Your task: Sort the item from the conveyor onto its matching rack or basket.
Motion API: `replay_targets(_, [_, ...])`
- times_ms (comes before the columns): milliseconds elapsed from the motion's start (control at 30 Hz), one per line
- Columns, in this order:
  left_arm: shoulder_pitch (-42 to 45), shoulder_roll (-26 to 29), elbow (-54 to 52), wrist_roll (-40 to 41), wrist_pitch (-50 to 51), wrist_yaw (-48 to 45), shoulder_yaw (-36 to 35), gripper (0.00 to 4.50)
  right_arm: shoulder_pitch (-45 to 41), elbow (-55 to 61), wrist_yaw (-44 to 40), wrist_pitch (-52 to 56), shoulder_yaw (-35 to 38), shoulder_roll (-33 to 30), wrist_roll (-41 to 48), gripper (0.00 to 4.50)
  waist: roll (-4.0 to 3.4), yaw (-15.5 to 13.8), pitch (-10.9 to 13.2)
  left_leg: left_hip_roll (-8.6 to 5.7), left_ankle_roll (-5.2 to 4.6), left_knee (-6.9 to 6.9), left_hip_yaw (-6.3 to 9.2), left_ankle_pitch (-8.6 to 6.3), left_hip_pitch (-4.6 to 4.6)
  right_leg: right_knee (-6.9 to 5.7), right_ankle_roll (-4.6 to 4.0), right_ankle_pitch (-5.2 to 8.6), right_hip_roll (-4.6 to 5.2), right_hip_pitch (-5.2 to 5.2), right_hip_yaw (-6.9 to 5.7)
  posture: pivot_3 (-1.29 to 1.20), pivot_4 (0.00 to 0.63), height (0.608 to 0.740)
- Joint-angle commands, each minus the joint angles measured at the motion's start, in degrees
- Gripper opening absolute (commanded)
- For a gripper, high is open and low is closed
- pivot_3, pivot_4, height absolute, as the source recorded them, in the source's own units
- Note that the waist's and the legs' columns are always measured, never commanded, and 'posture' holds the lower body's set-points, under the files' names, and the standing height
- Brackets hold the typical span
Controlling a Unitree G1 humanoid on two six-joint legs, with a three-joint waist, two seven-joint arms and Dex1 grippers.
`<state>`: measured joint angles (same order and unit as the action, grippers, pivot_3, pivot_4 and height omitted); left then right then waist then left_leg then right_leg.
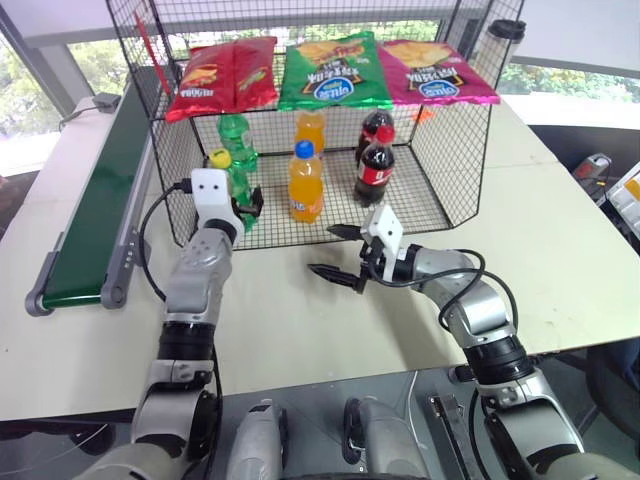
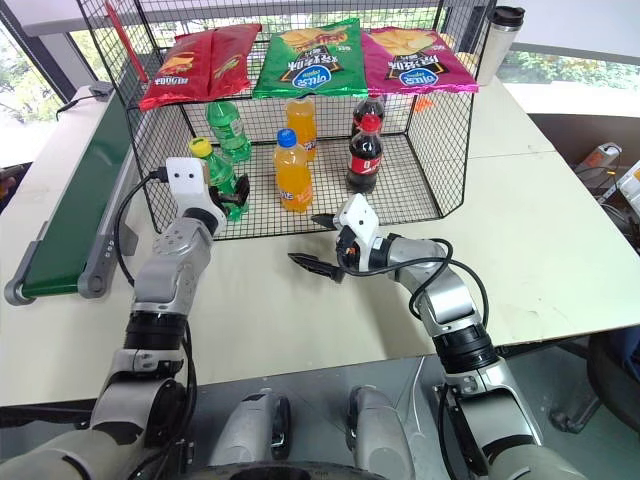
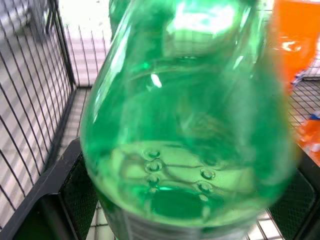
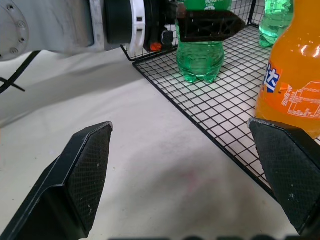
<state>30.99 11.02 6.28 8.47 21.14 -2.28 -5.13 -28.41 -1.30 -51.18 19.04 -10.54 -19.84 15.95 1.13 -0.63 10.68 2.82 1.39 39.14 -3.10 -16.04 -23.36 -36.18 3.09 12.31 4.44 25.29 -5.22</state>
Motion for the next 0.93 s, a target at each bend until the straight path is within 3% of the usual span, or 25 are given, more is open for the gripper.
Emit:
replay_targets(33, [-0.8,2.2,-8.8,-1.8,2.7,-0.6,0.8,4.40,-0.3,0.7,-1.0,-2.0,-0.2,0.5,0.3,4.50,0.00,0.0,0.0,0.00,0.00,0.00,0.00,0.00,0.00,0.00,0.00,0.00,0.00,0.00,0.00,0.00,0.150,0.740])
replay_targets(333, [-8.3,6.6,-30.6,-1.5,14.5,-1.8,-1.1,4.40,-0.5,0.5,-1.4,-2.1,-0.3,0.6,0.2,4.50,-0.01,0.0,0.0,0.01,0.00,0.00,0.01,0.00,0.00,0.00,0.00,0.00,0.01,-0.01,0.01,0.00,0.150,0.740])
replay_targets(567, [-22.4,10.4,-46.5,-0.6,18.7,-6.5,0.9,4.40,0.3,1.8,-2.5,-1.5,0.1,-0.3,1.0,4.50,-0.02,0.1,0.0,0.01,0.00,0.00,0.03,0.00,0.02,-0.01,-0.02,0.01,0.01,-0.01,0.02,0.00,0.150,0.740])
replay_targets(767, [-32.3,8.1,-50.7,2.4,20.1,-7.1,-1.0,4.40,0.2,1.7,-2.9,-1.2,0.6,-0.9,1.3,4.50,-0.02,-0.1,0.0,0.01,0.00,0.01,0.04,0.00,0.04,0.00,-0.04,0.02,0.02,-0.02,0.03,0.00,0.150,0.740])
replay_targets(933, [-35.5,5.9,-49.0,1.3,19.4,-5.5,-0.9,4.40,0.5,2.1,-3.5,-0.6,0.6,-1.4,1.6,4.50,-0.04,-0.1,0.0,0.01,0.00,0.01,0.07,0.00,0.05,0.00,-0.05,0.03,0.01,-0.02,0.03,0.00,0.150,0.740])
